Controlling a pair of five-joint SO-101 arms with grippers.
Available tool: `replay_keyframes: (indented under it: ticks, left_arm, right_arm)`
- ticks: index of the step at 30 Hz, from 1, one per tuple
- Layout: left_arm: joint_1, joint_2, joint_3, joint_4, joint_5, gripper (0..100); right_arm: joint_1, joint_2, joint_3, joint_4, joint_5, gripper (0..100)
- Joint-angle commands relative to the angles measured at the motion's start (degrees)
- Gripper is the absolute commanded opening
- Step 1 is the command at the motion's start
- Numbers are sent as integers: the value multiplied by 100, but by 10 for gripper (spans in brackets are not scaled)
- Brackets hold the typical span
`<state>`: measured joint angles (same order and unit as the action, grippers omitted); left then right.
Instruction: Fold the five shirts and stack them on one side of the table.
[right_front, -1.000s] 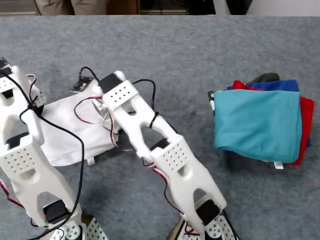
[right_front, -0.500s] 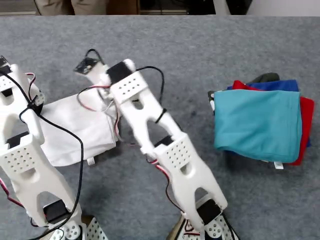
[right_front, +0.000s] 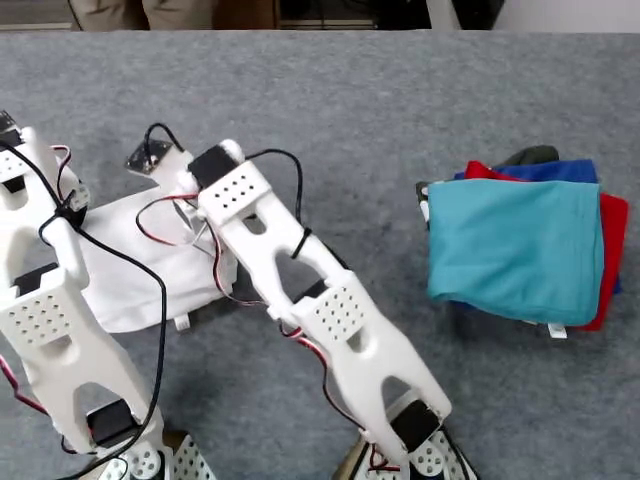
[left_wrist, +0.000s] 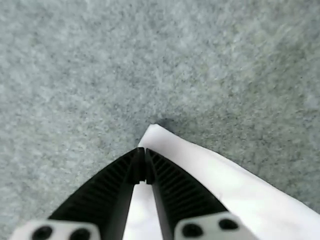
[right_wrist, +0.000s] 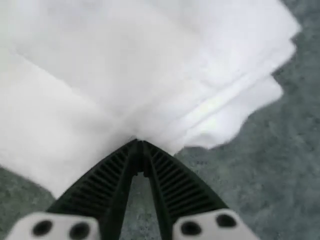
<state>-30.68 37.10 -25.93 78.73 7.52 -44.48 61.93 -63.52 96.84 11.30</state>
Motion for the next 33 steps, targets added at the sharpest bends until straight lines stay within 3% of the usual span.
replay_keyframes:
  ticks: [1, 6, 11, 17, 26, 33]
  left_arm:
    - [-53, -48, -202, 9, 26, 19]
    - [-62, 224, 237, -413, 26, 19]
    - [-141, 277, 281, -466, -9, 19]
    - [-132, 268, 281, -457, 18, 19]
    - [-123, 268, 264, -492, 0, 19]
    - [-123, 312, 149, -492, 0, 19]
  right_arm:
    - [233, 321, -268, -141, -62, 5]
    - [479, 444, -505, -62, -62, 5]
    - [409, 365, -1569, 571, -35, 5]
    - [365, -321, -2246, 492, -26, 5]
    - [338, 497, -2202, -1811, -62, 5]
    - [673, 1525, -2325, -2286, -35, 5]
